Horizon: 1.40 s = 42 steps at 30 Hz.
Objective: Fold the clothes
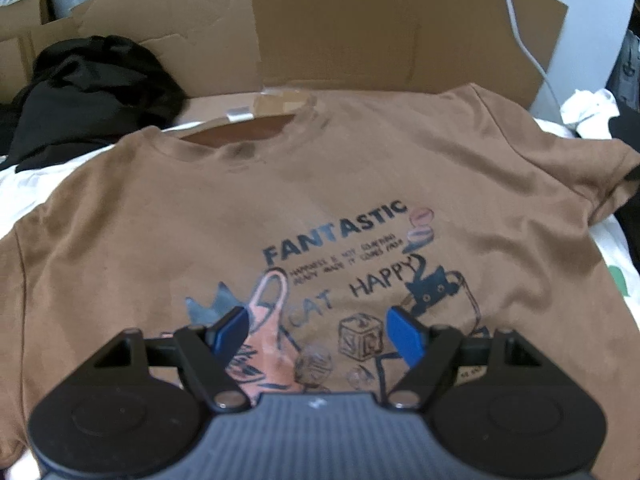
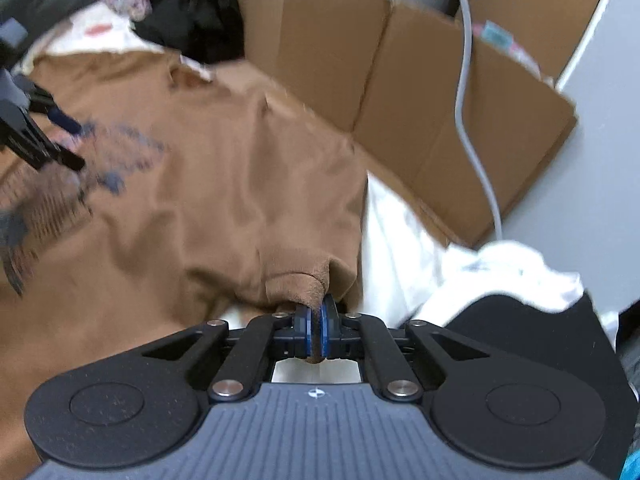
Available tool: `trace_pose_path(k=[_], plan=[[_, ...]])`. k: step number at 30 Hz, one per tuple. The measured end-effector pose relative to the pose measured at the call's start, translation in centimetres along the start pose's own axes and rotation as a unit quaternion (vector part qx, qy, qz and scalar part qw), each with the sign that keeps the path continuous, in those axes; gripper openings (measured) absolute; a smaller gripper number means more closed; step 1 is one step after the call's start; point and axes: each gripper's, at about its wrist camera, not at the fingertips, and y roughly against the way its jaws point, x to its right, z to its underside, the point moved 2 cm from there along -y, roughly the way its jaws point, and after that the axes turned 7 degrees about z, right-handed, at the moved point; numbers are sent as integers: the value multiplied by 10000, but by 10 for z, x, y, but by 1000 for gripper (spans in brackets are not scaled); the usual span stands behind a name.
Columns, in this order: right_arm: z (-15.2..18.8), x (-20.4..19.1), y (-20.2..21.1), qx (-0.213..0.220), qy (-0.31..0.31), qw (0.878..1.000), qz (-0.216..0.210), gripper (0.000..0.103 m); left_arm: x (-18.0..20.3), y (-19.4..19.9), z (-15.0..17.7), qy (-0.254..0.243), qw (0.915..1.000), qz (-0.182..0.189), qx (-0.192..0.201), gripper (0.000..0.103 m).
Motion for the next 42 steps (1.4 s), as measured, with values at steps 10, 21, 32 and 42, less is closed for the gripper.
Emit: trace_pose_path(k=[10,21,32,42], plan=[[-29,-39,-1,330,3,9992,-237,5,-9,10,2,47,9999,16,99,78],[-35,-93,-34,38,364,9982,-482,6,-33,21,-1,199,9994,4,301,78],[-23,-133,-52,-218,638,9961,-561,8,-42,19,10,239,9995,-3,194,78],[-16,-136,-27,-132,527,9927,-1074,59,-28,18,5,113,9998,19,190,78]])
